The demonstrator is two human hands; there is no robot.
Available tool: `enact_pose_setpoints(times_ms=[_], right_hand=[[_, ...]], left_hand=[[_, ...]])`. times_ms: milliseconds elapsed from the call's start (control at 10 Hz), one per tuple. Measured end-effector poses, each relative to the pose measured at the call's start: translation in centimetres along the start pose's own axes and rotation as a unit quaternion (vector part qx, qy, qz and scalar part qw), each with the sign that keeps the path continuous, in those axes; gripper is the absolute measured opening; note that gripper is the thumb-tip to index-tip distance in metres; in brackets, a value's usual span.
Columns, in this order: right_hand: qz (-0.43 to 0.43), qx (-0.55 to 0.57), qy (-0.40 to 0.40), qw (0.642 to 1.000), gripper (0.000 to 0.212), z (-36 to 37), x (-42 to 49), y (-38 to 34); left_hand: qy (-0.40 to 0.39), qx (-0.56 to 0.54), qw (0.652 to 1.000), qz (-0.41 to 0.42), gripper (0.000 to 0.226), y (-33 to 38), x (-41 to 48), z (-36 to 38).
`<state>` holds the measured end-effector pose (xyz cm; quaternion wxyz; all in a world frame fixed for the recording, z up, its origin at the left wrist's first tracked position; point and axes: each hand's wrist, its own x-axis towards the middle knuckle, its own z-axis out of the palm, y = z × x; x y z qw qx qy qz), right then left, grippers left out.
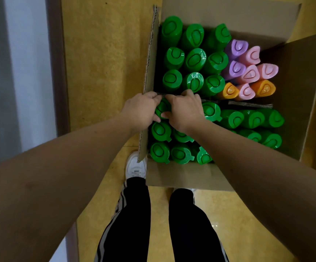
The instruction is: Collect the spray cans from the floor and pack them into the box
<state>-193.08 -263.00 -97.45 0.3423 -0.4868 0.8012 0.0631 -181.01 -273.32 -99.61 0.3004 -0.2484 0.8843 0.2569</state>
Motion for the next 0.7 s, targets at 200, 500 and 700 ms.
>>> enact_pose_setpoints(times_ms=[200,500,700], right_hand=[[0.016,-0.001,0.007,1.000,0.054,0.3,-0.6,-0.4],[0.019,0.029,0.053,0.998,0.066,0.8,-4.1,1.3],[0.044,-0.008,0.073,0.996,0.069,-0.3,-8.1,4.5]], left_hand=[[0.002,0.039,0.999,-0.005,0.085,0.3,-0.3,-0.3],[0.021,-0.052,0.997,-0.051,0.078,3.1,-3.2,-0.9],[0.043,-0.078,0.991,-0.100,0.080,6.5,-5.8,0.8]])
